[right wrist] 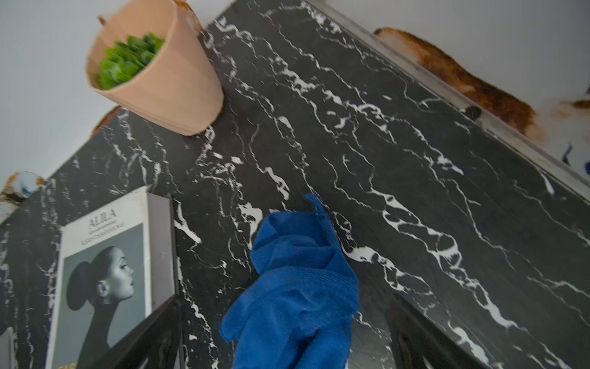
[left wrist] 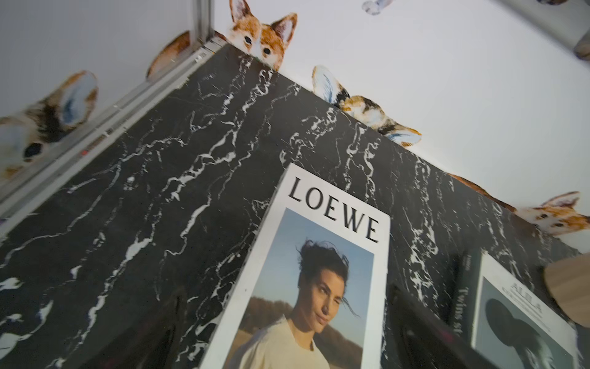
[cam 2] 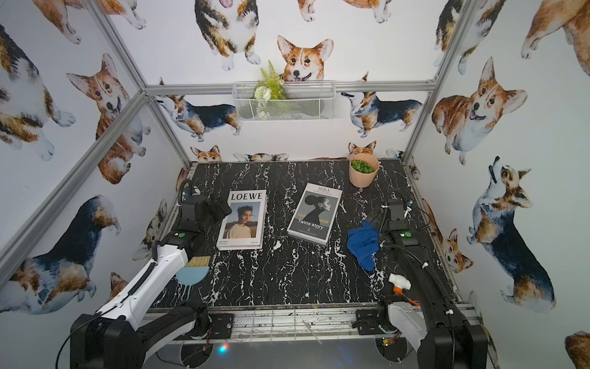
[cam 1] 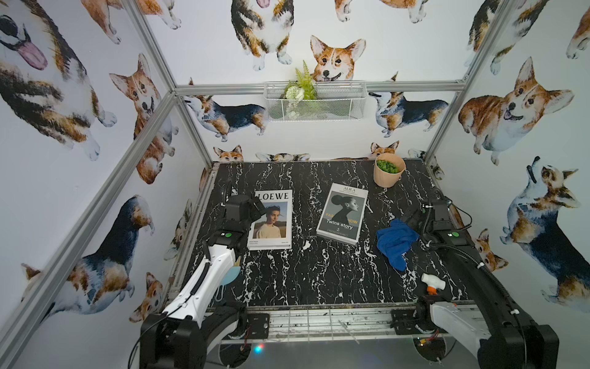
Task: Wipe the cover of the book
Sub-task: Pick up the cleaning item at the center of the board.
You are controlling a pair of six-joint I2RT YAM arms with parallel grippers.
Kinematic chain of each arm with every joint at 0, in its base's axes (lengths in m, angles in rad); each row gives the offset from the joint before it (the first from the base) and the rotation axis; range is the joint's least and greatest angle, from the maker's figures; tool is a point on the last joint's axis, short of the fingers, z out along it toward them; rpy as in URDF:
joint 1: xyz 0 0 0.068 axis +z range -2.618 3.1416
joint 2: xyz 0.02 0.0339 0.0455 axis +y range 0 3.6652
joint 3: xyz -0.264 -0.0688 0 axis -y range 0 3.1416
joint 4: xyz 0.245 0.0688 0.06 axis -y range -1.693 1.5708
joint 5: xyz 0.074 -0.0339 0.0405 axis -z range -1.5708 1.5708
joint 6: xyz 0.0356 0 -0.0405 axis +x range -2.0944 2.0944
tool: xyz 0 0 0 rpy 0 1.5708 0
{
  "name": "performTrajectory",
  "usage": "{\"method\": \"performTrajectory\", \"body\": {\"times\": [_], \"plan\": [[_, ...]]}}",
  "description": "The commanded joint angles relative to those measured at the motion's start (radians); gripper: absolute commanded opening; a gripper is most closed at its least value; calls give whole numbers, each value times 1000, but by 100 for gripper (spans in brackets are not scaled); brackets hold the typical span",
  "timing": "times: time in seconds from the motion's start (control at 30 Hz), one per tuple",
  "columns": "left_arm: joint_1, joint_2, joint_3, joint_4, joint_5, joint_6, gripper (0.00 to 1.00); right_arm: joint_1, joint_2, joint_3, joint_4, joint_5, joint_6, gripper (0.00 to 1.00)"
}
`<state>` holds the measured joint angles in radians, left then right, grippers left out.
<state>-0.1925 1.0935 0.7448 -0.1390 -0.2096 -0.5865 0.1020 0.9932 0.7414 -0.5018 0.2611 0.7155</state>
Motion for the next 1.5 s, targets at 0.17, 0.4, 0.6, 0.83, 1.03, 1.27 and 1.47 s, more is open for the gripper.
{"method": "performTrajectory", "body": {"times": [0.17, 0.4, 0.6, 0.83, 1.03, 1.27, 1.47], "plan": [[-282, 181, 99, 27, 128, 62, 98, -26, 171, 68, -154, -128, 112, 100], [-433, 411, 253, 26, 135, 101, 94, 56, 292, 87, -160, -86, 149, 80], [-441, 601, 376, -13, 206, 107, 90, 68, 410, 46, -91, -110, 178, 80], [-442, 738, 457, -39, 251, 113, 82, 71, 551, 15, 27, -160, 186, 59], [-448, 819, 472, -11, 273, 93, 77, 89, 573, 58, 11, -153, 162, 5], [-493, 851, 443, 38, 306, 42, 68, 109, 498, 275, -140, -117, 75, 0], [-532, 801, 376, 40, 241, 29, 65, 224, 569, 584, -272, -57, -19, 0]]}}
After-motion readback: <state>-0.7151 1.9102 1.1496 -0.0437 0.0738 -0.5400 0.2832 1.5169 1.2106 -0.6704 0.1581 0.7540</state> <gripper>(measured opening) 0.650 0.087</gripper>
